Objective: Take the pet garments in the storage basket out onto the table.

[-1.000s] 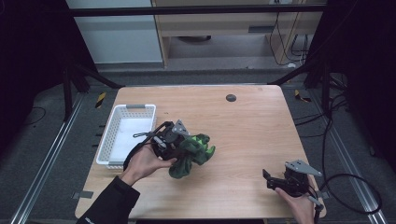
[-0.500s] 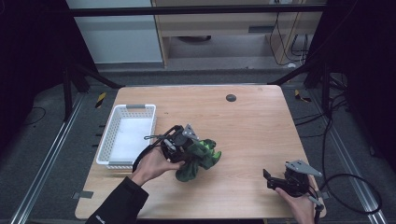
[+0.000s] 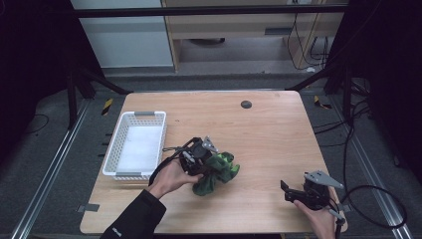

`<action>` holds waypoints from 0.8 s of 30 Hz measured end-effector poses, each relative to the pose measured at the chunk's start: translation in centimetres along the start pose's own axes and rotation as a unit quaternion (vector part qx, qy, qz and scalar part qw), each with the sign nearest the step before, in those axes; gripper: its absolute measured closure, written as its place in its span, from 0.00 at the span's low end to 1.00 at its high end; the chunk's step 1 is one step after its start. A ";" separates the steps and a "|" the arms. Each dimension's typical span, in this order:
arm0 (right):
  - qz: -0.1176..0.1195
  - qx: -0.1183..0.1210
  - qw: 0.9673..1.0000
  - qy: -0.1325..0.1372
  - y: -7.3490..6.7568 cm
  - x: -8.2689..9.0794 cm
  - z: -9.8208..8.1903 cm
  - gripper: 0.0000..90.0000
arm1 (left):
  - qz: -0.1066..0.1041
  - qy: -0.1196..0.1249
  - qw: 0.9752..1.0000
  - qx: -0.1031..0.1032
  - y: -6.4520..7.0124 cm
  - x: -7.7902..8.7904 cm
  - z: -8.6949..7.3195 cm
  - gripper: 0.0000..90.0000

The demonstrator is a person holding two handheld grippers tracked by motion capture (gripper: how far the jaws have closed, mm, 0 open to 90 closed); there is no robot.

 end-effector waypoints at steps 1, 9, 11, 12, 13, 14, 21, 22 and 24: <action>0.002 -0.003 1.000 -0.001 0.0 0.0 0.0 0.08 | 0.001 0.000 1.000 0.000 0.0 -0.1 0.0 0.83; 0.003 -0.002 1.000 -0.001 -0.1 0.0 0.0 0.08 | -0.003 -0.010 1.000 -0.002 0.3 -1.6 -0.2 0.83; 0.003 -0.001 1.000 -0.001 -0.1 0.0 0.0 0.08 | -0.004 -0.012 1.000 -0.002 0.3 -2.0 -0.3 0.83; 0.003 -0.001 1.000 -0.001 -0.1 0.0 0.0 0.08 | -0.005 -0.014 1.000 -0.003 0.4 -2.2 -0.4 0.83; 0.002 0.002 1.000 -0.001 -0.1 -0.1 0.0 0.08 | -0.005 -0.016 1.000 -0.004 0.4 -2.3 -0.4 0.83; 0.003 0.000 1.000 -0.001 -0.1 0.0 0.0 0.08 | -0.005 -0.017 1.000 -0.003 0.4 -2.5 -0.5 0.83; 0.004 0.002 1.000 -0.001 -0.1 -0.1 0.0 0.08 | -0.009 -0.022 1.000 -0.002 0.5 -3.4 -0.8 0.81; 0.005 0.000 1.000 -0.002 -0.2 -0.1 0.0 0.08 | -0.010 -0.024 1.000 -0.002 0.5 -3.5 -0.9 0.81; 0.005 0.000 1.000 -0.002 -0.2 -0.1 0.0 0.08 | -0.010 -0.025 1.000 -0.001 0.6 -3.7 -1.0 0.80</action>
Point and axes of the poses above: each handheld gripper's, and its own axes: x roughly backward along the jaws, z roughly out of its top, y roughly to its right, the point moved 6 cm from there along -x, roughly forward along the jaws, and after that the axes turned 11 degrees about x, right-handed, at the moved point
